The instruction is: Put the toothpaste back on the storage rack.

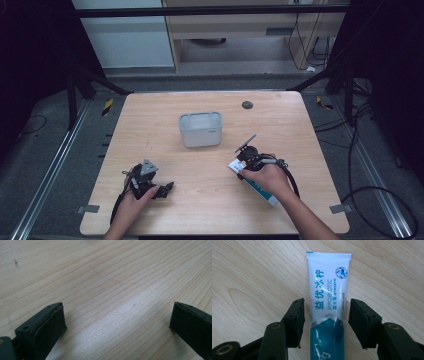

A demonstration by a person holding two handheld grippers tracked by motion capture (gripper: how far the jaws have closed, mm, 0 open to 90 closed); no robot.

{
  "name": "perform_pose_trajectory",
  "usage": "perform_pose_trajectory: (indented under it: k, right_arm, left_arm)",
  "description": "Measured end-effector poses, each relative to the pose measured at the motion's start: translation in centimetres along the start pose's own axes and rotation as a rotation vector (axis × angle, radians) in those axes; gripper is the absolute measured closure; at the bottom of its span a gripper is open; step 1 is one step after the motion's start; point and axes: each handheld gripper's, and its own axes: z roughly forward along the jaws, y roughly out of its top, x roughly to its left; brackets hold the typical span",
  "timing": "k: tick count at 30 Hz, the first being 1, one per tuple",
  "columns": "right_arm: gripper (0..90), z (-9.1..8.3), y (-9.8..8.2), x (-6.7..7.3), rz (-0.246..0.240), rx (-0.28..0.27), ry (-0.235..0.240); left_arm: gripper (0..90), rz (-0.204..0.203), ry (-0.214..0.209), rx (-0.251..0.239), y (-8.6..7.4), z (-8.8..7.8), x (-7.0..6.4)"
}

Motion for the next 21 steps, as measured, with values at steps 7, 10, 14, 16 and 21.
perform_pose_trajectory:
  k: [7,10,14,16,21]
  right_arm:
    - [46.6,0.37,-0.03,0.13,-0.001,0.009,0.003]
    - [46.8,0.5,0.0,0.14,0.003,0.012,0.001]
    - [47.5,0.58,0.05,0.14,0.003,0.014,0.001]
    - [47.7,0.66,0.04,0.15,-0.003,0.016,-0.003]
    - [49.5,0.73,0.03,0.18,0.006,0.016,-0.007]
  left_arm:
    - [0.0,0.0,0.0,0.0,-0.01,0.0,0.0]
    - [0.0,0.0,0.0,0.0,-0.01,0.0,0.0]
    - [0.0,0.0,0.0,0.0,0.0,0.0,0.0]
    - [0.0,0.0,0.0,0.0,0.0,0.0,0.0]
    - [0.0,0.0,0.0,0.0,0.0,0.0,0.0]
